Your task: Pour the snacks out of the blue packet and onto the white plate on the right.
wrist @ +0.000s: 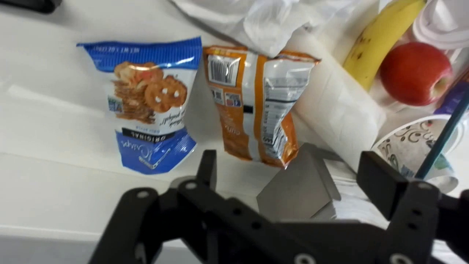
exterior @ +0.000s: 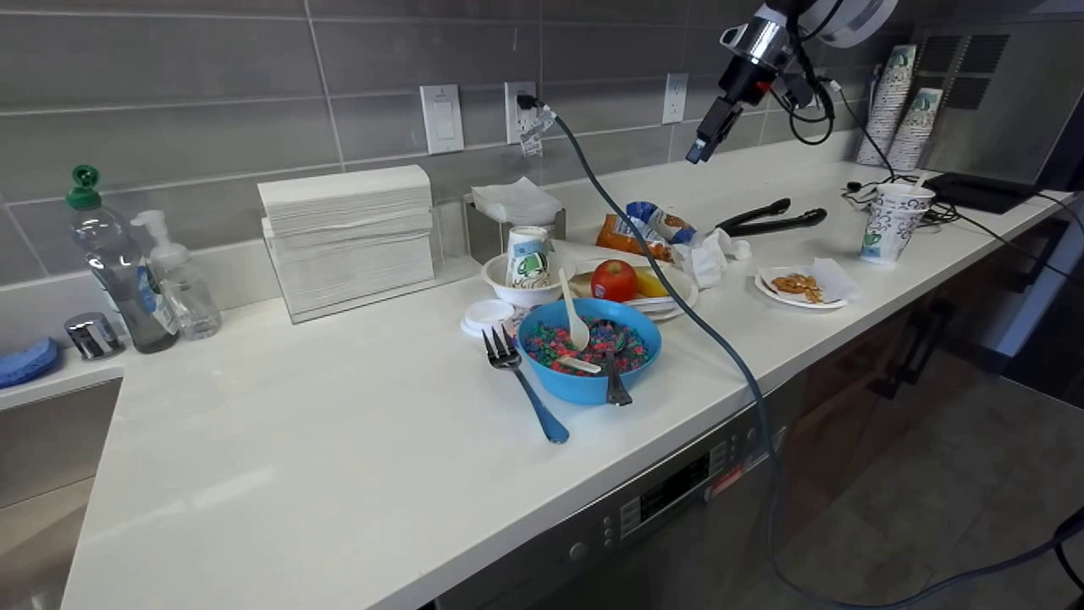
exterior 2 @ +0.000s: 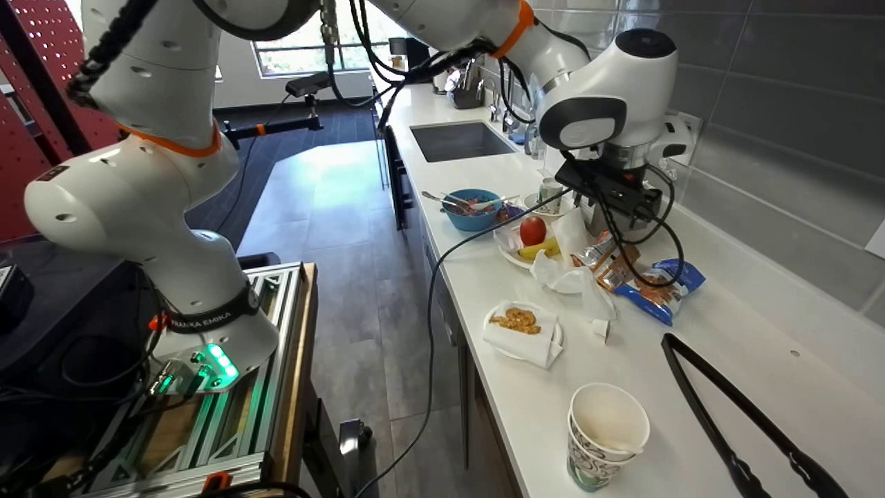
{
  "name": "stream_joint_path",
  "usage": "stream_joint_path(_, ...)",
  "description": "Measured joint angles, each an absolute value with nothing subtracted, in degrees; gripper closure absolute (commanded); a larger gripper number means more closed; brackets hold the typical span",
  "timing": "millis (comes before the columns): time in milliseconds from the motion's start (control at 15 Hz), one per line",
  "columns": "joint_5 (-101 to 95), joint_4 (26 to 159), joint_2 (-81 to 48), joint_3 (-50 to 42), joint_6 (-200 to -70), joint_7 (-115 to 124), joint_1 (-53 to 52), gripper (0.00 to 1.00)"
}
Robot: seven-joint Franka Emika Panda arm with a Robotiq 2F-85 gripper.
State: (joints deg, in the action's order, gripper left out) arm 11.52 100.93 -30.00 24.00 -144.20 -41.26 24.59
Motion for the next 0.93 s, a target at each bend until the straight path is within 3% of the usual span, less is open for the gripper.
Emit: stream_joint_path(933,11.24,139.63,6.68,7.94,-145.83,-16.31,8.12,0.00)
